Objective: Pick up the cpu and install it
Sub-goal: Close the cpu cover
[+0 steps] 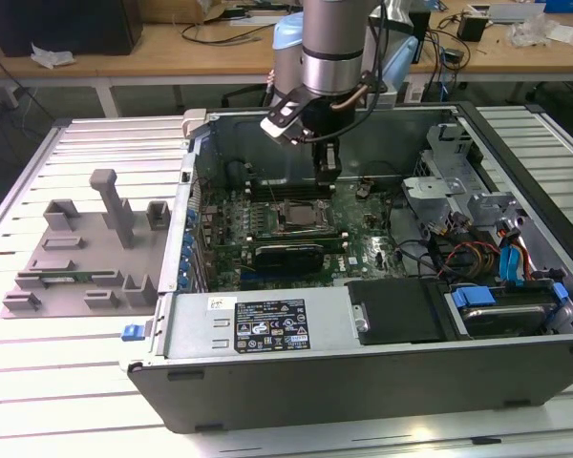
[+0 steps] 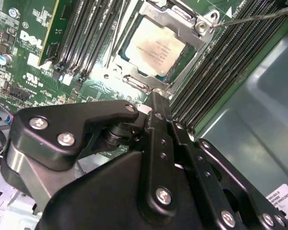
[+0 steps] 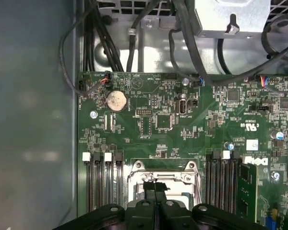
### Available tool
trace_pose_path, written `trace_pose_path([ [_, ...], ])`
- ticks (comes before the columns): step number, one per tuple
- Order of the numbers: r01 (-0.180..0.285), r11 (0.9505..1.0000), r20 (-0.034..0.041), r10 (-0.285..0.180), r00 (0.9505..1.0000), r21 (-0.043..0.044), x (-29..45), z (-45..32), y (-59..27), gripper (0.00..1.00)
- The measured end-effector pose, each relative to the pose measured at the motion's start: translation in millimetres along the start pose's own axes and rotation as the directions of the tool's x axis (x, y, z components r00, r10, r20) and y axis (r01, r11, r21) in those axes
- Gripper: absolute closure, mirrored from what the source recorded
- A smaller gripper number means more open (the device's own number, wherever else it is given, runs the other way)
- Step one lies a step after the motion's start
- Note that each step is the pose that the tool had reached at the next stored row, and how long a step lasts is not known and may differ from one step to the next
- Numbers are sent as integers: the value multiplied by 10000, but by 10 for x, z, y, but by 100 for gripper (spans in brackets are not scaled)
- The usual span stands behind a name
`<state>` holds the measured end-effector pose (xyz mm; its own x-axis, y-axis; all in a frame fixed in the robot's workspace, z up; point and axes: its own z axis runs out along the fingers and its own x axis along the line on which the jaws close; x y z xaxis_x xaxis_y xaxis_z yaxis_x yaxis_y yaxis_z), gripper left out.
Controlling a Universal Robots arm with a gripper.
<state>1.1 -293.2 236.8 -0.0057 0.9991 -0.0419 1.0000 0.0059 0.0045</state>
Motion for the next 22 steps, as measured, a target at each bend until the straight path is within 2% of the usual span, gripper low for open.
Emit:
trace_pose_path([
  [3, 2, 10000, 0, -2, 10000, 0, -32, 16, -54, 89],
  [6, 2, 10000, 0, -2, 10000, 0, -121, 37, -151, 89],
  [9, 4, 10000, 0, -4, 10000, 0, -168, 45, -209, 89],
  [14, 57, 10000, 2, -57, 10000, -2, -169, 45, -215, 89],
  [17, 507, 9987, -1, -507, 9987, -22, -169, 45, -215, 89],
  [19, 967, 9953, -2, -967, 9953, -41, -169, 45, -215, 89],
  [22, 1754, 9845, -1, -1754, 9845, -75, -169, 45, -215, 89],
])
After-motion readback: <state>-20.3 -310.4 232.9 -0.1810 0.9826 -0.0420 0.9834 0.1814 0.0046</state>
